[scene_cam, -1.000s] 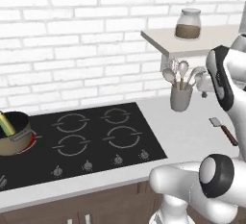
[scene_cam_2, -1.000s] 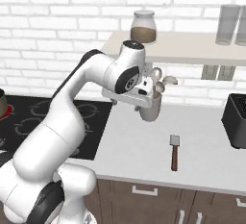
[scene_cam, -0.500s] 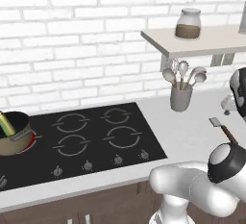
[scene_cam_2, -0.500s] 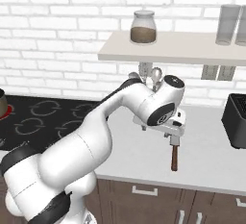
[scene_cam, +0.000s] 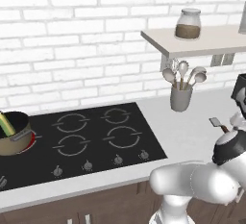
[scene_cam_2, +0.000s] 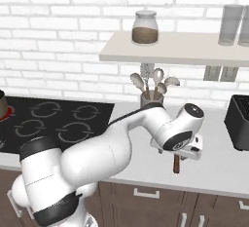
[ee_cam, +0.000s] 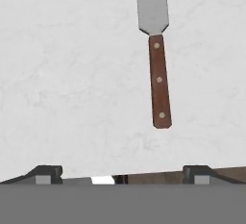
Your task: Put the corn and mushroom in the pot. Retrieve the spatula and lightly stir the vegetables in the pot.
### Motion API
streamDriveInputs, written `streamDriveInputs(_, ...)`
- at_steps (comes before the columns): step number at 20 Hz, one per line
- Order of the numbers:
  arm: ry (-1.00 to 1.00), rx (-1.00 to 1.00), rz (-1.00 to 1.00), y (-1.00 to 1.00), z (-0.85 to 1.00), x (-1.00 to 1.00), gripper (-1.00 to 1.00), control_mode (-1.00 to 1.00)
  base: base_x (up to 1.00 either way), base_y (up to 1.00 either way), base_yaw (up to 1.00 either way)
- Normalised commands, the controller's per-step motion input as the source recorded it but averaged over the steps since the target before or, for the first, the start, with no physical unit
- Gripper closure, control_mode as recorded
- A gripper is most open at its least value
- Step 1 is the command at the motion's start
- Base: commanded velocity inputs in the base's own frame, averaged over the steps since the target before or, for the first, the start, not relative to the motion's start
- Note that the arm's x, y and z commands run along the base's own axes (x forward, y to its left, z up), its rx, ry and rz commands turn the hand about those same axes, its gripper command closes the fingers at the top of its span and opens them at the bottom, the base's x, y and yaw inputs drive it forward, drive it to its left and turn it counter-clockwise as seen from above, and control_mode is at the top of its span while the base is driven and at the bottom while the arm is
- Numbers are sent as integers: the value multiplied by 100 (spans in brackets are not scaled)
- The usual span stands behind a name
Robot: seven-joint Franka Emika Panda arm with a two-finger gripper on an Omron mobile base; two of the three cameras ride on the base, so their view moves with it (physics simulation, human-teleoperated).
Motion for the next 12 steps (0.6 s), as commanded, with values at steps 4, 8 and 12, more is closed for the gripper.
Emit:
streamDriveInputs(4, 3, -5, 0, -2, -54, 0, -100, -100, 0, 0, 0)
streamDriveInputs(8, 2, -9, 0, 0, -44, 4, -100, -100, 0, 0, 0)
streamDriveInputs(12, 0, -8, 0, -11, -34, 7, -100, -100, 0, 0, 0)
